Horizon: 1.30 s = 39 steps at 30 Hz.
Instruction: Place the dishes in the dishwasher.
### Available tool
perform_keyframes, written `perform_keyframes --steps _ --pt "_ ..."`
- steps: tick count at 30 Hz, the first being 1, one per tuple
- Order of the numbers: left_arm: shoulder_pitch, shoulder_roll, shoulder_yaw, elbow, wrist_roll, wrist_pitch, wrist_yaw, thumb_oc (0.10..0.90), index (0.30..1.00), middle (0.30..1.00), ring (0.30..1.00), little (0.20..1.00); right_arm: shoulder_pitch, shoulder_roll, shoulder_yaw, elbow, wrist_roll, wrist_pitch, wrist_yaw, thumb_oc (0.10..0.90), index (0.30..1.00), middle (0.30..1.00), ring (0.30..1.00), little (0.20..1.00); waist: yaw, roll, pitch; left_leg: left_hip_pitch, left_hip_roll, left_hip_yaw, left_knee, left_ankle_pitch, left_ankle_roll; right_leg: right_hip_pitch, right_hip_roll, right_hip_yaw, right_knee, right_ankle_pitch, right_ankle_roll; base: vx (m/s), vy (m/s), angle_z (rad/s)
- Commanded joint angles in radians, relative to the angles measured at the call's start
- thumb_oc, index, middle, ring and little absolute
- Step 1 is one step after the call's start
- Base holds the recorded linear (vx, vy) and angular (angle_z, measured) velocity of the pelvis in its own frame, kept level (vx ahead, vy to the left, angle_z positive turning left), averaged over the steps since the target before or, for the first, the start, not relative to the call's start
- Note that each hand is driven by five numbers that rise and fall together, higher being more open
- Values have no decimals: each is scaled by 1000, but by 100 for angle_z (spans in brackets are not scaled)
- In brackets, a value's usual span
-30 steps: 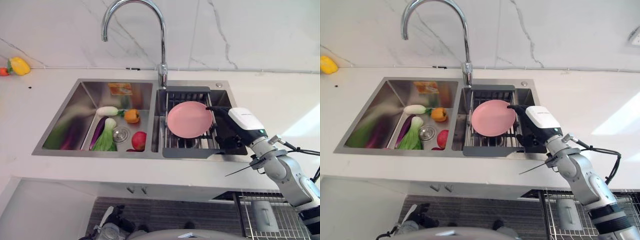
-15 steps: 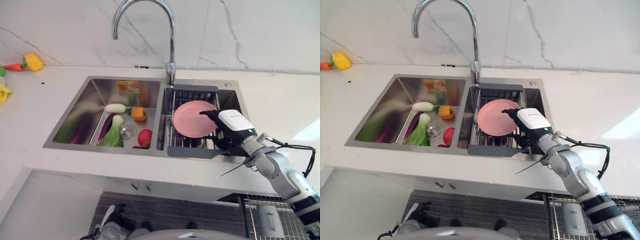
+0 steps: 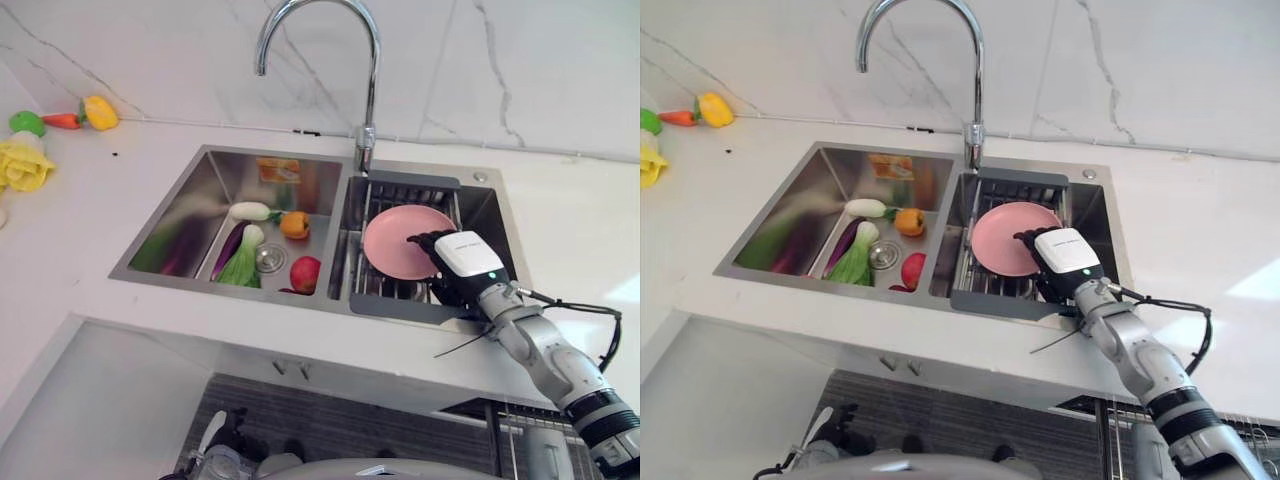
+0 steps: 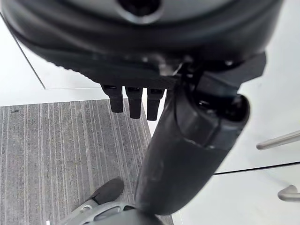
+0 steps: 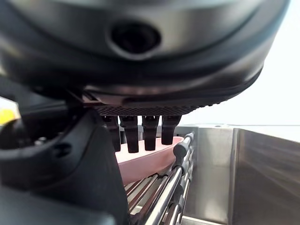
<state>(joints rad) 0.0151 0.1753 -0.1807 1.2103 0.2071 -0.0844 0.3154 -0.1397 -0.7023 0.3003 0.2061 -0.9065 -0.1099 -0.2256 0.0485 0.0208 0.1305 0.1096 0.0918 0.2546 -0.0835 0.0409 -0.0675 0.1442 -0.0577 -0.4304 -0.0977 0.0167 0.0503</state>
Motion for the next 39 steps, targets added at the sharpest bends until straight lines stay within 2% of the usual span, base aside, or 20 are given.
perform_keyframes --steps 1,5,11,17,20,22,25,34,39 --pt "-45 -42 -74 41 26 -19 62 800 900 900 900 900 -106 57 -3 73 -126 141 -279 400 300 300 300 300 34 -45 -19 -10 39 1 -4 32 -77 25 -83 -13 21 -40 96 10 0 8" --pt "-49 -45 -84 43 23 -19 80 800 900 900 900 900 -137 90 20 81 -124 154 -321 400 300 300 300 300 36 -44 -18 -7 40 5 -4 33 -78 27 -83 -11 21 -42 95 2 3 4" --pt "-46 -47 -85 49 24 -21 94 800 900 900 900 900 -138 75 -3 25 -117 151 -379 400 300 300 300 300 31 -42 -20 2 40 11 -4 31 -78 34 -83 -10 19 -44 95 0 0 0" --pt "-40 -49 -81 51 29 -19 110 800 900 900 900 900 -105 83 -115 -134 -13 111 -443 400 300 300 300 300 22 -40 -23 7 40 16 -4 29 -75 36 -82 -6 19 -47 95 0 0 0" --pt "-36 -49 -78 50 30 -19 115 800 900 900 900 900 -96 86 -142 -164 26 94 -446 400 300 300 300 300 20 -40 -23 8 41 18 -4 28 -74 35 -82 -3 19 -45 95 -3 2 3" --pt "-28 -47 -73 48 32 -13 109 800 900 900 900 900 -80 87 -189 -219 112 57 -410 400 300 300 300 300 16 -42 -24 11 41 22 -4 27 -73 35 -81 0 19 -45 94 0 0 0" --pt "-23 -46 -64 53 34 -11 106 800 900 900 900 900 -60 76 -242 -259 145 43 -434 400 300 300 300 300 11 -44 -25 13 41 24 -4 25 -73 36 -80 5 19 -46 93 5 2 -3" --pt "-22 -43 -49 52 55 -4 100 800 900 900 900 900 23 47 -394 -401 149 28 -464 400 300 300 300 300 -11 -43 -25 14 42 26 -4 23 -73 28 -74 18 18 -49 91 -1 -1 -1" --pt "-19 -43 -47 48 84 -3 88 800 900 900 900 900 119 34 -524 -524 126 19 -475 400 300 300 300 300 -64 -39 -23 28 37 57 -4 10 -65 10 -71 67 16 -41 97 3 18 -12"
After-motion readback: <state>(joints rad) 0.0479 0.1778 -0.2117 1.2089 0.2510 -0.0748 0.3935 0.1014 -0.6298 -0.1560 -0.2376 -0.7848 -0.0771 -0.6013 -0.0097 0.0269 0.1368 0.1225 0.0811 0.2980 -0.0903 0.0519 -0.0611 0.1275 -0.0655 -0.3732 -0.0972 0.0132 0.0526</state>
